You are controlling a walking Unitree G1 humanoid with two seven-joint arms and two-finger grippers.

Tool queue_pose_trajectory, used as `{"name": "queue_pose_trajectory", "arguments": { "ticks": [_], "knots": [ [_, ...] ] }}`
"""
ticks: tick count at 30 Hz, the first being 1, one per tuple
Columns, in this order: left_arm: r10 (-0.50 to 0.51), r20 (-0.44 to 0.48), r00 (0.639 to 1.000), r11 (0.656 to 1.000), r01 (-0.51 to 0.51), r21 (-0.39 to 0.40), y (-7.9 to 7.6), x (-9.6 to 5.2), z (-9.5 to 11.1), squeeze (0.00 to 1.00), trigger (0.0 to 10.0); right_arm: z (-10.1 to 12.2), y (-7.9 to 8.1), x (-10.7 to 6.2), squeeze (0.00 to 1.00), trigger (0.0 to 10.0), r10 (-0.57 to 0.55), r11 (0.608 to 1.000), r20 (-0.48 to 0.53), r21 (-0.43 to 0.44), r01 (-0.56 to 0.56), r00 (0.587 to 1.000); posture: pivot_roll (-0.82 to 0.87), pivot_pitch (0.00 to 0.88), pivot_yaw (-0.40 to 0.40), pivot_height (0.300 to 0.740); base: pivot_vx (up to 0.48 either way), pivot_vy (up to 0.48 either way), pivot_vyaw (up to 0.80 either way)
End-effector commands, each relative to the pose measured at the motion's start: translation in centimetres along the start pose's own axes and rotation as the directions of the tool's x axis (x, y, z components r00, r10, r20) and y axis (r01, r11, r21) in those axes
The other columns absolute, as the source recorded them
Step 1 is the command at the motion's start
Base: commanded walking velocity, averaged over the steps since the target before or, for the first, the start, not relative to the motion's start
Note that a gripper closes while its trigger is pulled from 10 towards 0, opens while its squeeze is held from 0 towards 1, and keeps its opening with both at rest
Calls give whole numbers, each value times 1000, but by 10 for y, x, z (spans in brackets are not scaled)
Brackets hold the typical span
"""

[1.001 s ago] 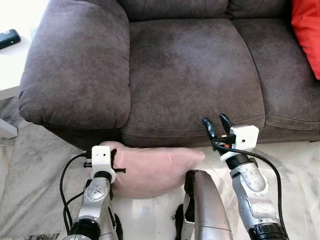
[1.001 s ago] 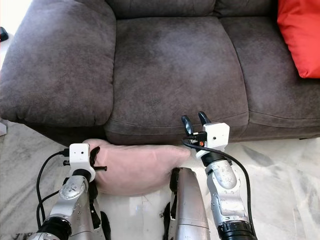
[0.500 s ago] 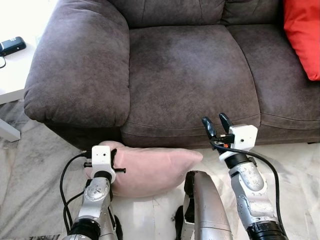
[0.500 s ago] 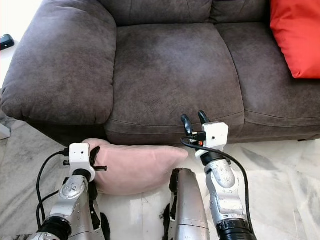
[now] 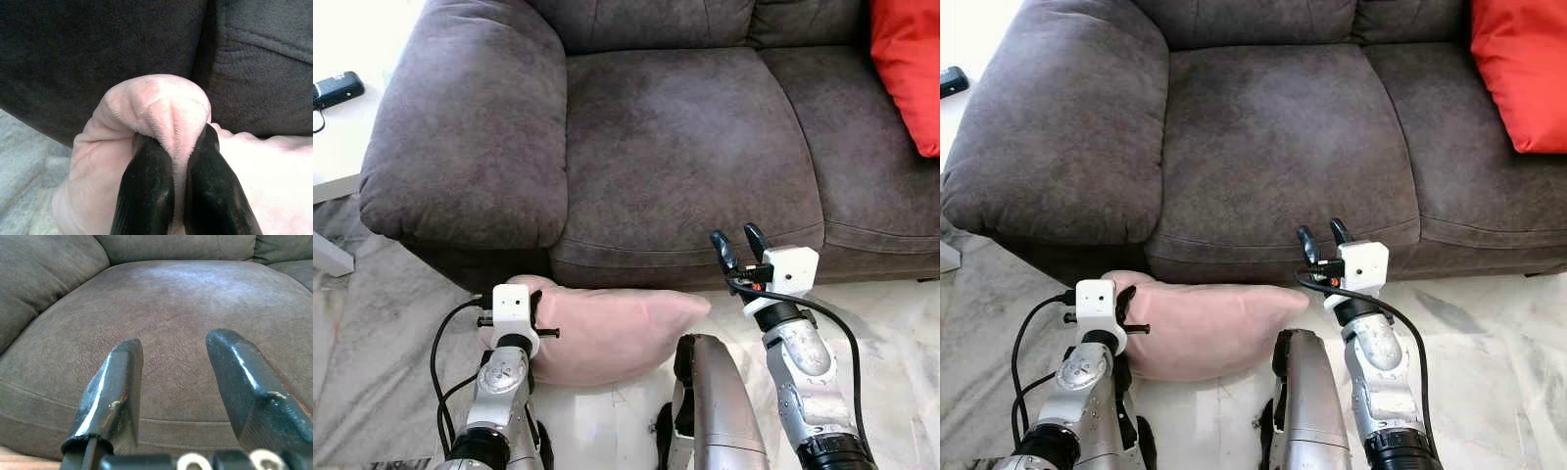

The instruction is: Move the pillow to the sofa from floor

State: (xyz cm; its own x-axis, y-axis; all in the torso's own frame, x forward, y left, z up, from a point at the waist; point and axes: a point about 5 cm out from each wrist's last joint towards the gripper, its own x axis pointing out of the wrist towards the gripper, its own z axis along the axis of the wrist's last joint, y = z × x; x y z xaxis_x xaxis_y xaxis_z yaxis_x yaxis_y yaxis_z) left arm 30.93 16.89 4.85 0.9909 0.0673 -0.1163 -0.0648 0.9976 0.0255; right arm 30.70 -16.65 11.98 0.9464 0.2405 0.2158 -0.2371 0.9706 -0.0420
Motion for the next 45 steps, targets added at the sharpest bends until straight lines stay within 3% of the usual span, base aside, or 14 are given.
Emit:
{"name": "queue_pose_trajectory", "arguments": {
  "ticks": [1,45],
  "knots": [
    [17,94,995,1000,-16,-2,4,5,20,0,10000,-5,-4,-5,0,10000,-17,1000,-18,6,18,1000,-91,213,-35,532,-262,0,0],
    [19,100,995,1000,-19,-5,4,5,21,0,10000,-7,-6,-4,0,10000,-23,1000,-21,3,24,1000,-88,214,-35,532,-284,0,0]
  ]
}}
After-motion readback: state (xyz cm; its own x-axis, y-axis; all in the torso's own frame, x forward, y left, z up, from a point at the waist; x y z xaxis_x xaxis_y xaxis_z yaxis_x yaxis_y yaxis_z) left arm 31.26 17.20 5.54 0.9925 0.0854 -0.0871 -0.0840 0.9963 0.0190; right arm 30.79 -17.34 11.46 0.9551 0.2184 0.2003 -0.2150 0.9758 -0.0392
